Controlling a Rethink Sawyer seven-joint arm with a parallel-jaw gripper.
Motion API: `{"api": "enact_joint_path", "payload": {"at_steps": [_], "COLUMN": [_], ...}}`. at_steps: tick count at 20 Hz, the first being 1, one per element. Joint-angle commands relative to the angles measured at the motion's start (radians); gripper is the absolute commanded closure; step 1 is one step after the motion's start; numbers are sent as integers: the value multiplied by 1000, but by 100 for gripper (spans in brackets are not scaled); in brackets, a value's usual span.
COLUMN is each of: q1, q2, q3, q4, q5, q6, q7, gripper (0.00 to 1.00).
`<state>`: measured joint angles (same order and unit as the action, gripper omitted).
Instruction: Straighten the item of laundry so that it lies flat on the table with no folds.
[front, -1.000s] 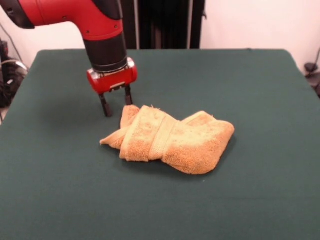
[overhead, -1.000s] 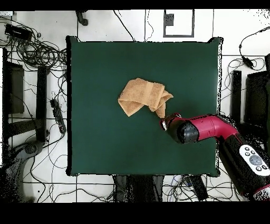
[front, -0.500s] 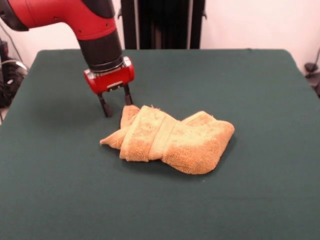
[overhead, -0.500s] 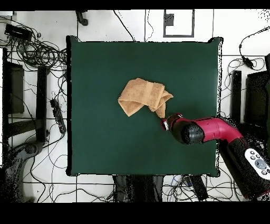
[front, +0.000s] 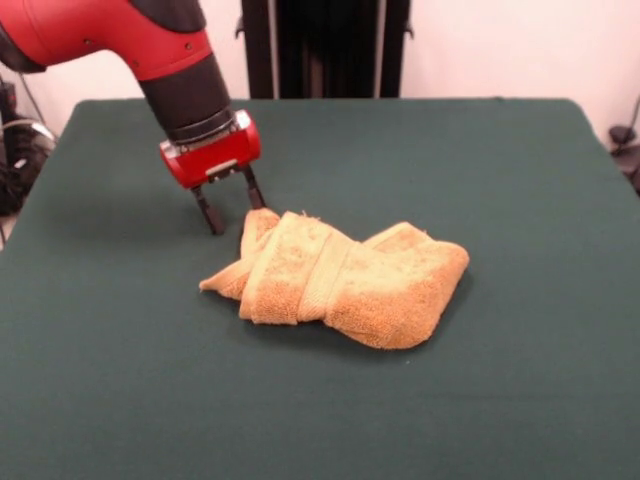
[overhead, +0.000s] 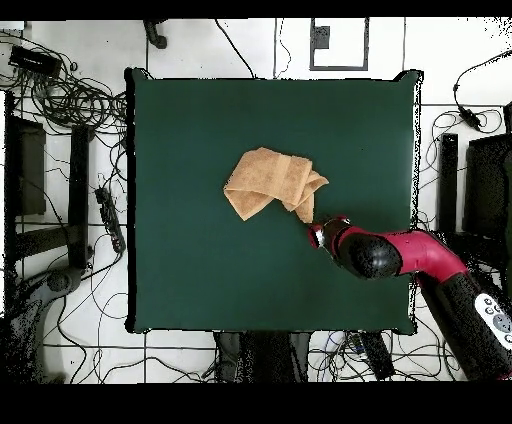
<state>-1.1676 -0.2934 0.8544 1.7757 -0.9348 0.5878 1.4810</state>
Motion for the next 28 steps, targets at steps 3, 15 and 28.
{"api": "enact_joint_path", "payload": {"at_steps": [3,15,28], "q1": [-2,-26,-46], "q2": [180,222,238], "q3": [130,152,170], "q4": [48,42,47], "q5": [21,27,21], "q6": [31,30,43], "q7": [-434,-469,-500], "gripper": [0,0,0]}}
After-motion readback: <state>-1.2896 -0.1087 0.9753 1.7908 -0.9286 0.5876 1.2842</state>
